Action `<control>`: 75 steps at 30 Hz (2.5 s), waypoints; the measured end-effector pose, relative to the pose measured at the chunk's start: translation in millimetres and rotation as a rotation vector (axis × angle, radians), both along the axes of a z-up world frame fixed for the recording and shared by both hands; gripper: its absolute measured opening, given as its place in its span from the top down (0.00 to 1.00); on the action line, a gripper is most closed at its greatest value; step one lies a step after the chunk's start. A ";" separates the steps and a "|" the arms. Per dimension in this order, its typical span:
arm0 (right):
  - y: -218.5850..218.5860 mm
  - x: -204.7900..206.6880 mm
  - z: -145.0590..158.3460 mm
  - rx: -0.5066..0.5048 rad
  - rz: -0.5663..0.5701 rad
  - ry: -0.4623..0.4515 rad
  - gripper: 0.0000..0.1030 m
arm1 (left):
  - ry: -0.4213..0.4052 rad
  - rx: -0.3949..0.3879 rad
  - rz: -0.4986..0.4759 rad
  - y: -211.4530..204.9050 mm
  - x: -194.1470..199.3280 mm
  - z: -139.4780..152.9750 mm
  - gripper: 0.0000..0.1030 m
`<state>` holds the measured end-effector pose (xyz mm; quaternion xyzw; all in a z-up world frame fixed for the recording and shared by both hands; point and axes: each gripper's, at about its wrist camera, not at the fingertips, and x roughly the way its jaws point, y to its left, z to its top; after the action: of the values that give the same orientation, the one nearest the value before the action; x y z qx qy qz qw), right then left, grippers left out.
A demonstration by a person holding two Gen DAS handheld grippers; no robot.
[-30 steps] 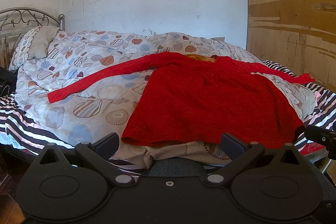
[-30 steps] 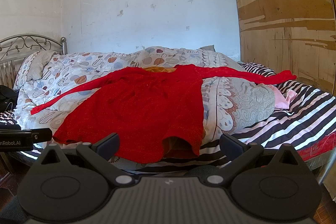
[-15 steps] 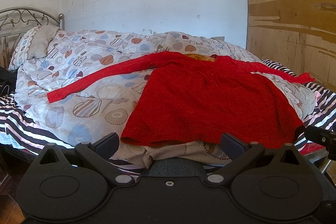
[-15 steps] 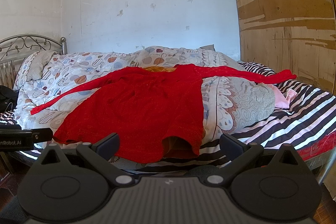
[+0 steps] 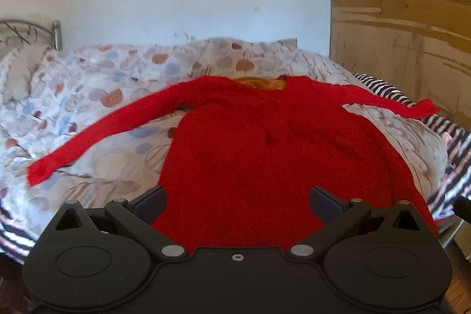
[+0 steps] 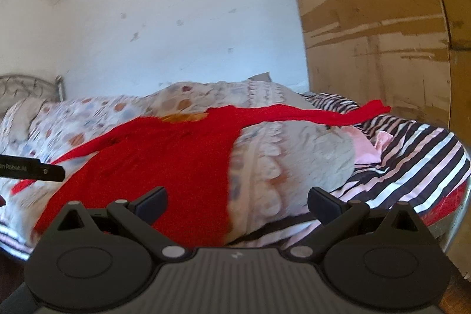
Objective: Fold small clothes
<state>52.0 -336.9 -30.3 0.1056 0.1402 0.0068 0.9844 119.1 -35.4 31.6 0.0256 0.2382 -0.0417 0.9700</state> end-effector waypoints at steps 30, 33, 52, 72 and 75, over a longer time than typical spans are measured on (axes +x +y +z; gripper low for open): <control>-341.9 345.9 -14.1 0.420 -0.577 0.209 0.93 | 0.043 0.024 -0.033 -47.3 238.0 -52.3 0.01; -338.2 338.7 8.4 0.377 -0.545 0.137 0.94 | 0.042 0.021 -0.040 -44.9 237.1 -51.2 0.00; -329.8 277.8 25.9 0.411 -0.555 0.153 0.94 | 0.028 0.023 -0.033 -30.2 225.3 -30.2 0.01; 56.3 379.2 153.1 -0.126 0.245 -0.093 0.94 | -0.042 -0.066 0.133 46.1 200.8 16.7 0.01; 118.1 381.6 117.7 -0.208 0.371 -0.014 0.94 | -0.034 -0.070 0.175 63.4 197.0 13.9 0.01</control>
<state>433.6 -218.9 87.4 -0.0243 0.1501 0.1742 0.9729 316.1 27.9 45.5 -0.0287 0.2213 0.0353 0.9741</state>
